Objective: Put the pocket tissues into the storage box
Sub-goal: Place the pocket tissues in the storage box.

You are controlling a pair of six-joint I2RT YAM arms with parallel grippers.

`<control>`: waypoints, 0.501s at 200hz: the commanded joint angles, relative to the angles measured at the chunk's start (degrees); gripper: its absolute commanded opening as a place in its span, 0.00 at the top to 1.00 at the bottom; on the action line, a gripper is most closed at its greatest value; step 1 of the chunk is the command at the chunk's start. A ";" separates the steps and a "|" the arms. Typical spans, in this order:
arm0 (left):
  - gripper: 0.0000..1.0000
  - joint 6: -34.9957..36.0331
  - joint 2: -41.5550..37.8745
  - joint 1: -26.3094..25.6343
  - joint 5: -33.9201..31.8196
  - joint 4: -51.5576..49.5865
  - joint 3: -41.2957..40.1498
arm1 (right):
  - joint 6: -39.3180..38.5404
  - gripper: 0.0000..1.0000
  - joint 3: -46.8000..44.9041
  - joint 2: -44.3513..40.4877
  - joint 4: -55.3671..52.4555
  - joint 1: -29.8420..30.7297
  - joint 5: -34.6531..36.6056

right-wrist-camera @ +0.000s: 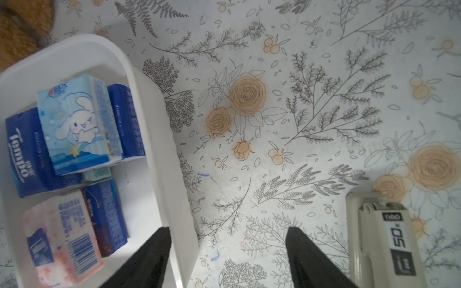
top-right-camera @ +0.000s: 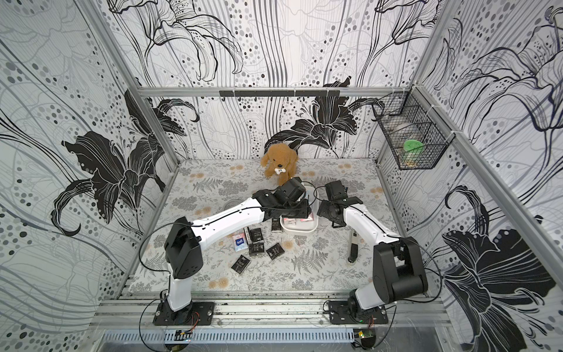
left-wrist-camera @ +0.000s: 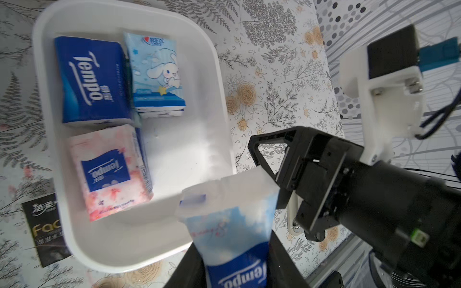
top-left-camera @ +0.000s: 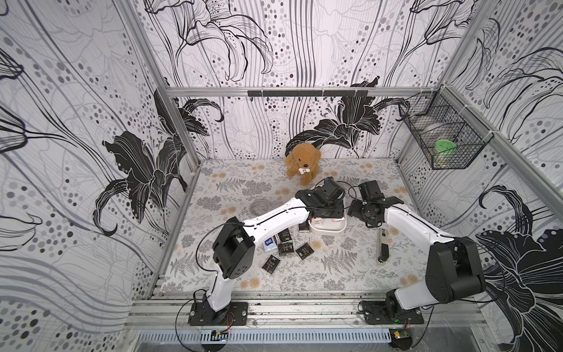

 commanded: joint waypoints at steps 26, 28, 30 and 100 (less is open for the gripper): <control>0.63 4.18 8.59 0.26 -4.16 -5.14 7.57 | -0.06 0.21 -1.62 -4.13 0.21 -0.70 1.51; 0.63 4.38 9.01 0.20 -4.35 -5.35 7.83 | -0.12 0.21 -1.64 -4.19 0.10 -0.73 1.53; 0.62 4.43 9.43 0.23 -4.45 -5.61 8.16 | -0.16 0.21 -1.67 -4.19 0.03 -0.71 1.58; 0.60 5.22 19.83 1.48 -7.38 -10.87 19.36 | -1.96 0.21 -1.11 -5.99 -2.86 -0.73 0.60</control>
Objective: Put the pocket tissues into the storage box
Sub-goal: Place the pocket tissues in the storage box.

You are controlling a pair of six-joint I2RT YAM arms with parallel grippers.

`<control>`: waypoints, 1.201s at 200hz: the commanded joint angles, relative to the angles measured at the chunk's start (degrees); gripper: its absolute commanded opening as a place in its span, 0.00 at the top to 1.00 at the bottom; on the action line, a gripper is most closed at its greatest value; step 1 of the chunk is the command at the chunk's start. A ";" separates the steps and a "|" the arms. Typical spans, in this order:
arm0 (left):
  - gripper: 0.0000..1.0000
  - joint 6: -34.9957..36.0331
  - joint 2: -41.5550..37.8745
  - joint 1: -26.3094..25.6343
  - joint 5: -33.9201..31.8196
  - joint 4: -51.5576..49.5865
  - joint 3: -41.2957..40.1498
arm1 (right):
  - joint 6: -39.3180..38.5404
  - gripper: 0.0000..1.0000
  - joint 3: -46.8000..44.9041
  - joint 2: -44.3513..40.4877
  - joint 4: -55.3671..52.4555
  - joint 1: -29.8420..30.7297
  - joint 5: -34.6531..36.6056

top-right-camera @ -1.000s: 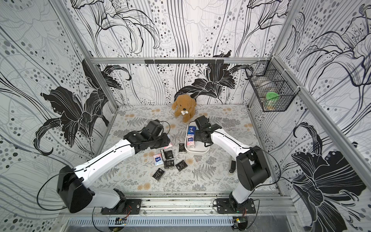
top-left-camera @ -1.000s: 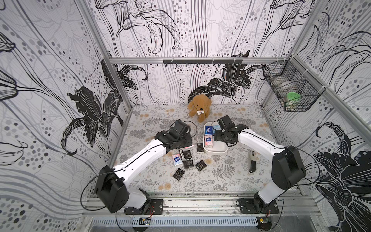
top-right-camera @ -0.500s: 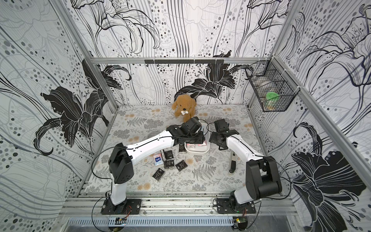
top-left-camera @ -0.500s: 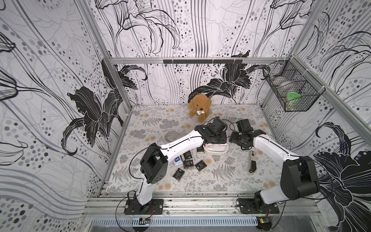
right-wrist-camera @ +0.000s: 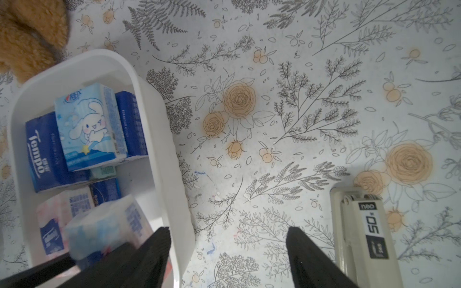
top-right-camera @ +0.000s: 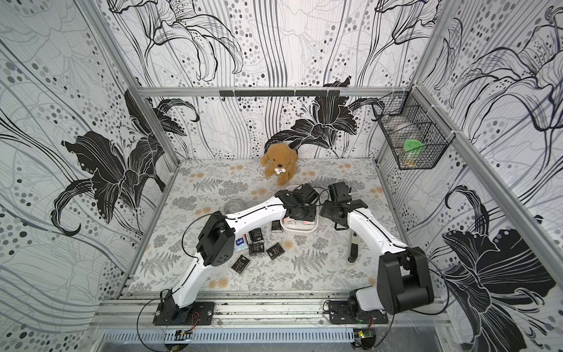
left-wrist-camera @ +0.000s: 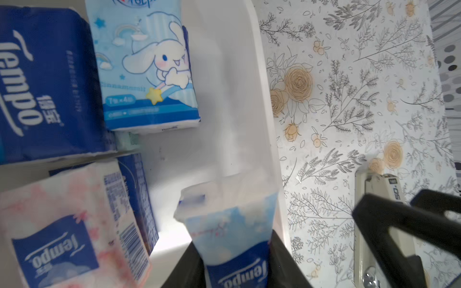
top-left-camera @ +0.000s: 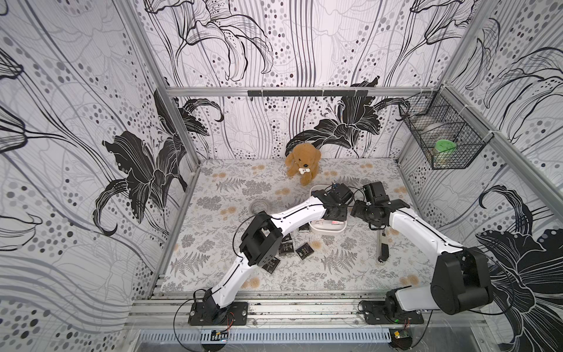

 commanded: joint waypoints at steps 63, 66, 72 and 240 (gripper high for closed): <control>0.24 -1.19 -2.69 2.05 -2.36 -1.78 2.45 | -2.22 0.26 1.82 -1.91 -2.30 0.10 -5.78; 0.24 -1.30 -3.37 2.14 -2.40 -1.56 2.30 | -2.13 0.27 1.98 -1.89 -2.22 0.21 -6.05; 0.23 -1.51 -4.44 2.20 -2.59 -1.06 1.91 | -1.98 0.28 2.54 -1.70 -2.11 0.60 -6.68; 0.20 -9.54 -56.13 22.36 -1.88 22.76 -60.47 | 9.29 0.42 13.80 18.17 -4.73 12.88 -3.72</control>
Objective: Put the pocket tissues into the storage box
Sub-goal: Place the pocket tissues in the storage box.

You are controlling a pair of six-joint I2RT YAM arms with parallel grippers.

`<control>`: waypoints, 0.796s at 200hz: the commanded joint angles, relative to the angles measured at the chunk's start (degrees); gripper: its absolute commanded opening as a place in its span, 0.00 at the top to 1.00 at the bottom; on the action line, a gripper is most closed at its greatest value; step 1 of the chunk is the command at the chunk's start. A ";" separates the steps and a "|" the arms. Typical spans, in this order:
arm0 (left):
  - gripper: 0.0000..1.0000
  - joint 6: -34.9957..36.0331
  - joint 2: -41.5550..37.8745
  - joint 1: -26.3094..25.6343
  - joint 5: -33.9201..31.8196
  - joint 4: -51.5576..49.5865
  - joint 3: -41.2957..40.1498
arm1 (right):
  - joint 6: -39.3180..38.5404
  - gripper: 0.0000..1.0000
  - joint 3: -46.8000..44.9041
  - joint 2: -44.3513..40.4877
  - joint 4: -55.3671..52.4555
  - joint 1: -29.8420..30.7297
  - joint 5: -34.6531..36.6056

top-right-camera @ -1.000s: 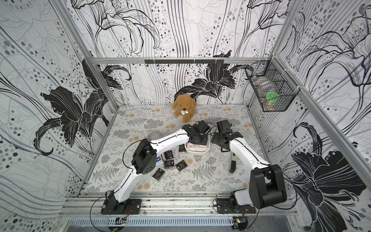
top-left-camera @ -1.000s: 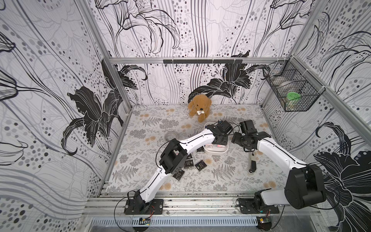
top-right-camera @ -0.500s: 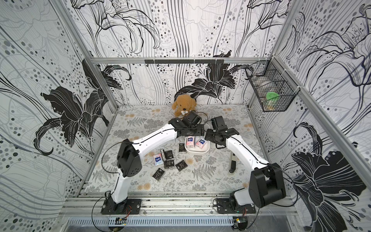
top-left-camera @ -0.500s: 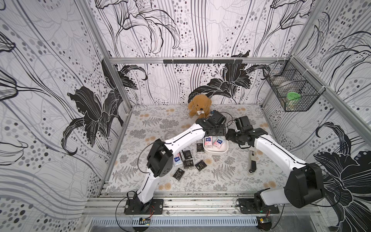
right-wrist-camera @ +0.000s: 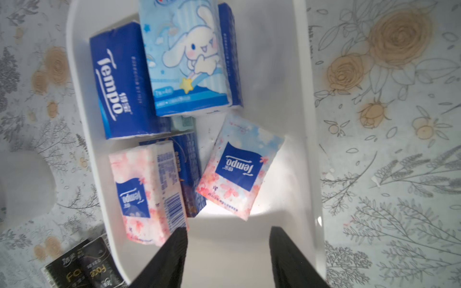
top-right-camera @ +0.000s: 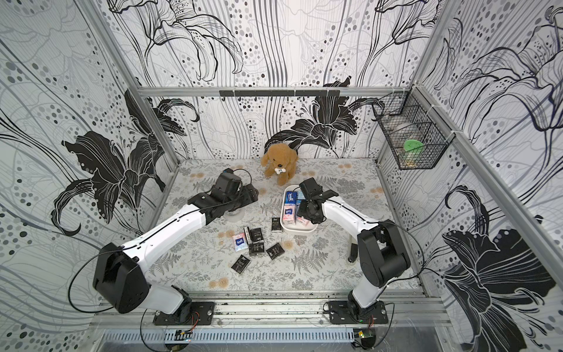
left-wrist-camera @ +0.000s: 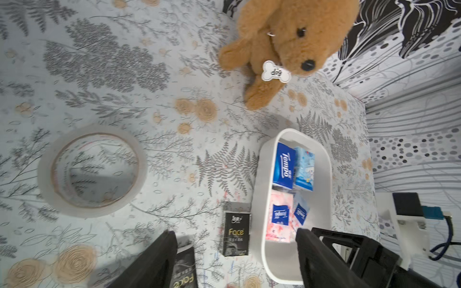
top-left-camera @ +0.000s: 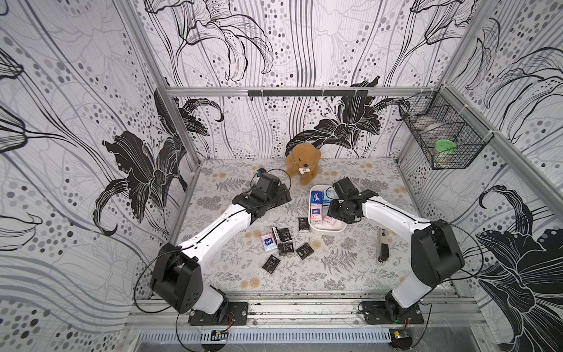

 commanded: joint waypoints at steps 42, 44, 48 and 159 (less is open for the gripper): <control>0.20 -3.52 -7.50 2.62 -0.51 3.69 -10.65 | -0.23 0.36 4.53 7.36 -1.79 -0.05 3.88; 0.20 -3.54 -7.51 2.62 -0.60 3.61 -10.59 | -0.37 0.35 4.84 7.56 -1.86 -0.07 4.10; 0.20 -3.44 -7.54 2.60 -0.61 3.50 -10.47 | -0.63 0.34 5.32 8.10 -2.07 -0.06 4.38; 0.20 -3.08 -9.69 2.64 -1.66 2.44 -10.23 | -7.39 0.40 9.36 15.30 0.93 -0.35 3.08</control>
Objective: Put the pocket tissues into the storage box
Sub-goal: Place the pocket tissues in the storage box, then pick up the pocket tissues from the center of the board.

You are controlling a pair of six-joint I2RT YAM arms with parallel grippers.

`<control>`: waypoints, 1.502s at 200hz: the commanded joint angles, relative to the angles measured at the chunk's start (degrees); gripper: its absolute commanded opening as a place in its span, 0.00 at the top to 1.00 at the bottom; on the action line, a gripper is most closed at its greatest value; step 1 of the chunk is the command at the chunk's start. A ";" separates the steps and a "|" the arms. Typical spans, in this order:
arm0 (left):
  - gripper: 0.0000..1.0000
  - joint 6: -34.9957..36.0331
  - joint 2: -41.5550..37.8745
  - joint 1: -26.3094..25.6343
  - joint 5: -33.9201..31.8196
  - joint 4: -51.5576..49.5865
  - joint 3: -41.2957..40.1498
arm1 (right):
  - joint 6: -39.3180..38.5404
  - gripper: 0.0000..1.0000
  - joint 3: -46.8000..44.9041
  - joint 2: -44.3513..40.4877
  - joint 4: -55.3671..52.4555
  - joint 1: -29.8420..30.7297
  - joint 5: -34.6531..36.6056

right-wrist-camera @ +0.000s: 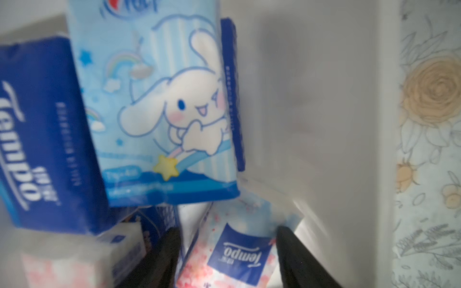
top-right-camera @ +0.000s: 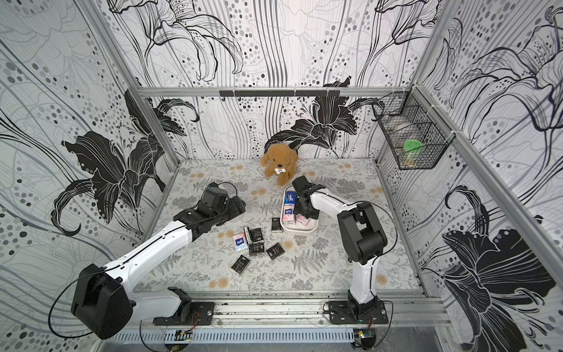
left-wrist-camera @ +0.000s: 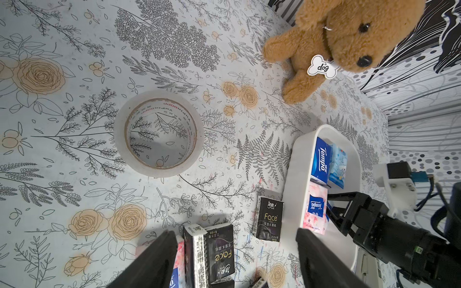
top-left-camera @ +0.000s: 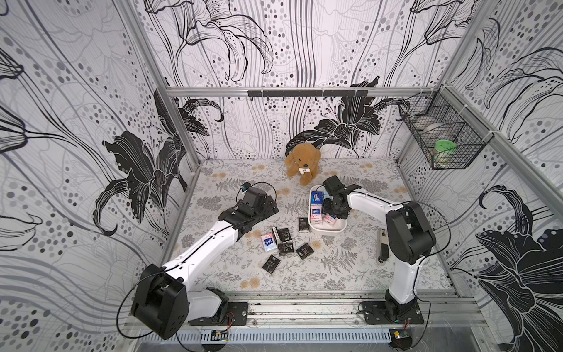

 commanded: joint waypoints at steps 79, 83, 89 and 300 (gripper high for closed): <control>0.20 -0.42 -1.16 0.20 -0.90 1.59 0.18 | -4.41 0.34 -1.80 -3.25 8.85 -0.22 -7.82; 0.20 -0.40 -1.13 0.20 -0.90 1.59 0.14 | -4.41 0.34 -1.71 -3.51 8.67 -0.13 -7.57; 0.20 -0.27 -1.07 0.18 -0.89 1.59 0.17 | -4.54 0.34 -1.37 -3.84 8.13 -0.23 -7.11; 0.14 1.04 -7.80 27.79 12.04 6.63 -17.86 | -4.62 0.35 23.68 8.91 -3.66 31.72 -11.41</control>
